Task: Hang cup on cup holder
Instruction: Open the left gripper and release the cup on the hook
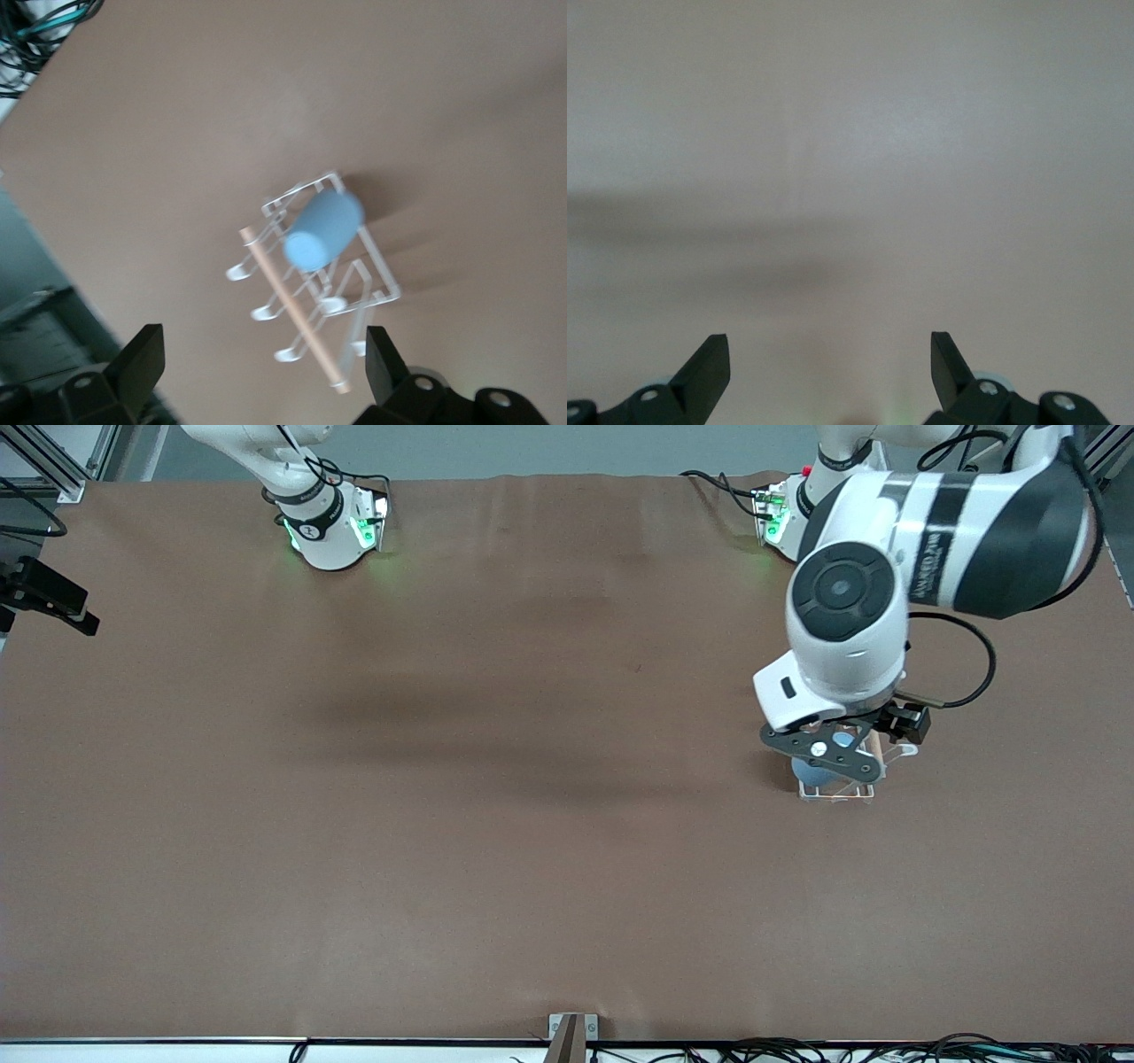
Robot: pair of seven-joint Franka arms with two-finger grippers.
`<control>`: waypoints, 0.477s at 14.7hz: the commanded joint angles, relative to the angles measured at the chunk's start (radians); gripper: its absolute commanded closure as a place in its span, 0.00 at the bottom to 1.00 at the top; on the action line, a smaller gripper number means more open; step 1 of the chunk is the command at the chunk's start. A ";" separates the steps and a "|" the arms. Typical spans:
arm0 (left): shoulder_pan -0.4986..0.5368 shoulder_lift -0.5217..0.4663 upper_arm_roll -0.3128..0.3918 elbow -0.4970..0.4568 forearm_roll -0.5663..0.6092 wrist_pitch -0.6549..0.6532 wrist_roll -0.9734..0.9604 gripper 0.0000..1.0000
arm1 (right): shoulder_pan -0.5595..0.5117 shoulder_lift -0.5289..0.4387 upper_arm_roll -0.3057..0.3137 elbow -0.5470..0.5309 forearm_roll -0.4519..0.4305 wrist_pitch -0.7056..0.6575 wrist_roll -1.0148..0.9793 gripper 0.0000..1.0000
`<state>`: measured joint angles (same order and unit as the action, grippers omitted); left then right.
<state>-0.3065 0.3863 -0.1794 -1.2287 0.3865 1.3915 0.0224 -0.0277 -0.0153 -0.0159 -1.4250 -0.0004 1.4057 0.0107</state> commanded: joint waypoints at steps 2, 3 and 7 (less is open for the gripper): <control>0.081 -0.087 0.006 -0.012 -0.159 0.029 -0.056 0.00 | -0.012 -0.012 0.002 -0.017 0.016 0.010 0.009 0.00; 0.102 -0.108 0.012 -0.020 -0.207 0.062 -0.058 0.00 | -0.012 -0.012 0.002 -0.015 0.016 0.010 0.009 0.00; 0.181 -0.202 0.003 -0.127 -0.273 0.109 -0.145 0.00 | -0.012 -0.012 0.002 -0.017 0.016 0.010 0.006 0.00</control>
<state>-0.1407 0.2542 -0.1719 -1.2671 0.1411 1.4647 -0.0603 -0.0315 -0.0153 -0.0170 -1.4253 -0.0004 1.4057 0.0107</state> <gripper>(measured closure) 0.000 0.000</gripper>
